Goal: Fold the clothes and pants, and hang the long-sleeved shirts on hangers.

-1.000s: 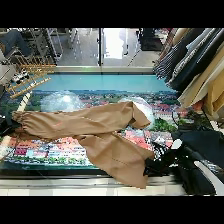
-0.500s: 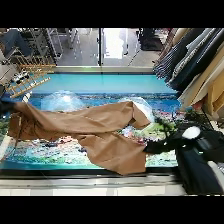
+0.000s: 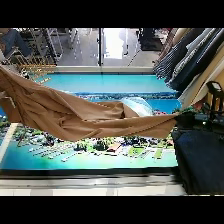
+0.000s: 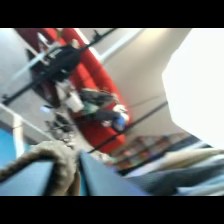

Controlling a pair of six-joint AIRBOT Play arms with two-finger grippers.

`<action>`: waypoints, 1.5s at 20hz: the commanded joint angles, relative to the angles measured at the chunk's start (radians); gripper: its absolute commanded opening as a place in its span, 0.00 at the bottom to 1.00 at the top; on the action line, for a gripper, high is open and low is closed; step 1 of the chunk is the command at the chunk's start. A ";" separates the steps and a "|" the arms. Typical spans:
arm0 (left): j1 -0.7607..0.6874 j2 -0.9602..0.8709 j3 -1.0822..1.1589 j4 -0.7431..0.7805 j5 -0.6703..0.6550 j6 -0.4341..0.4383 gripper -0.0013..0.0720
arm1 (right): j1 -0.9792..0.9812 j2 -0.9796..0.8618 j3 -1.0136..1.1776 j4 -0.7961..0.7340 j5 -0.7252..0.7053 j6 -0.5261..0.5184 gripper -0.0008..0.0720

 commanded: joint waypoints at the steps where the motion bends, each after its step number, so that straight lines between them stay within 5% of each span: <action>1: -0.112 -0.079 0.003 0.276 0.224 0.008 0.97 | -0.024 -0.128 0.021 -0.017 -0.083 0.009 0.04; 6: -0.098 -0.127 0.003 0.924 -0.008 -0.174 0.98 | -0.024 -0.280 0.021 -0.001 -0.034 0.014 0.04; 8: -0.068 -0.136 0.002 1.063 -0.150 -0.123 0.94 | -0.024 -0.280 0.021 0.000 -0.055 0.011 0.04; 10: -0.040 -0.159 0.002 1.082 -0.225 -0.024 0.86 | -0.024 -0.278 0.021 0.000 -0.060 0.011 0.04; 14: -0.028 -0.238 0.002 1.081 -0.229 0.021 0.87 | -0.024 -0.278 0.021 0.000 -0.050 0.011 0.04; 21: -0.077 -0.318 0.002 1.045 -0.087 0.118 0.87 | -0.024 -0.278 0.021 0.000 -0.035 0.011 0.04; 25: -0.093 -0.355 0.002 1.052 -0.272 0.121 0.84 | -0.024 -0.278 0.021 -0.001 -0.036 0.011 0.04; 26: -0.093 -0.357 0.002 1.052 -0.364 0.144 0.53 | -0.024 -0.278 0.021 -0.003 -0.038 0.011 0.04; 27: -0.093 -0.356 0.003 1.052 -0.452 0.172 0.05 | -0.024 -0.278 0.021 -0.005 -0.041 0.011 0.04; 30: -0.091 -0.347 0.004 1.038 -0.581 0.185 0.04 | -0.024 -0.278 0.021 -0.004 -0.072 0.011 0.04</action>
